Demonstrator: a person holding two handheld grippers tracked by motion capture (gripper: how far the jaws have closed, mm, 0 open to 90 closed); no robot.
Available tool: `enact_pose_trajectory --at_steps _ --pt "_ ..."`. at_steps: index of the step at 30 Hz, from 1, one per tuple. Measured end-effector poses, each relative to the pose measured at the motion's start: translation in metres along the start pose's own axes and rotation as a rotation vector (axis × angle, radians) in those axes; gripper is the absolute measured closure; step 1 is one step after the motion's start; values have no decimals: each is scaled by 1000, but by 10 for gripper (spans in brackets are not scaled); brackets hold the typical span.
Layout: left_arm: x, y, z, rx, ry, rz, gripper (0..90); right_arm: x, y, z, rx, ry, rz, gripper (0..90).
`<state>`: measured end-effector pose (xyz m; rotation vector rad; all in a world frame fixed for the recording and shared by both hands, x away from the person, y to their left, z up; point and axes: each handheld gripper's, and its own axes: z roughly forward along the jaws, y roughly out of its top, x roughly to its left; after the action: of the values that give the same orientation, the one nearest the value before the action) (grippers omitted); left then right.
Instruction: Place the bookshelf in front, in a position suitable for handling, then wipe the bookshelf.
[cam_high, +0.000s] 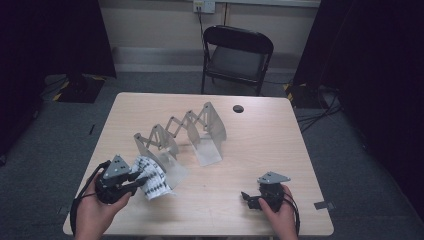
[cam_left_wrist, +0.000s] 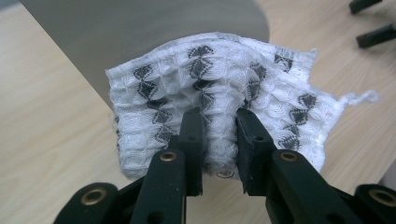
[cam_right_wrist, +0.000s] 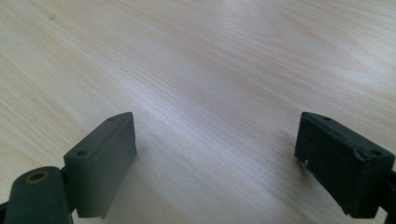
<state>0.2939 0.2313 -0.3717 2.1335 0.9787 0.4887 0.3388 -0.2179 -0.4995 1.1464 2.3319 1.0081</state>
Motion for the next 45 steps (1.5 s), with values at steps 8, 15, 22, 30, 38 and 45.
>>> enact_pose_trajectory --at_steps 8,15,22,30,38,45 --pt "0 1 3 7 23 34 743 0 0 0 -1 0 1 119" --pt "4 -20 33 47 8 10 743 0 1 1 0 -2 2 120" --pt "7 -31 47 74 9 -2 742 0 1 1 0 -2 2 120" --pt "11 -44 64 116 4 -16 742 0 1 1 0 -2 1 120" --pt "14 -50 70 128 6 -15 742 0 1 1 -1 0 1 120" --pt "12 -55 79 144 6 -19 741 0 1 1 -1 -1 -1 120"
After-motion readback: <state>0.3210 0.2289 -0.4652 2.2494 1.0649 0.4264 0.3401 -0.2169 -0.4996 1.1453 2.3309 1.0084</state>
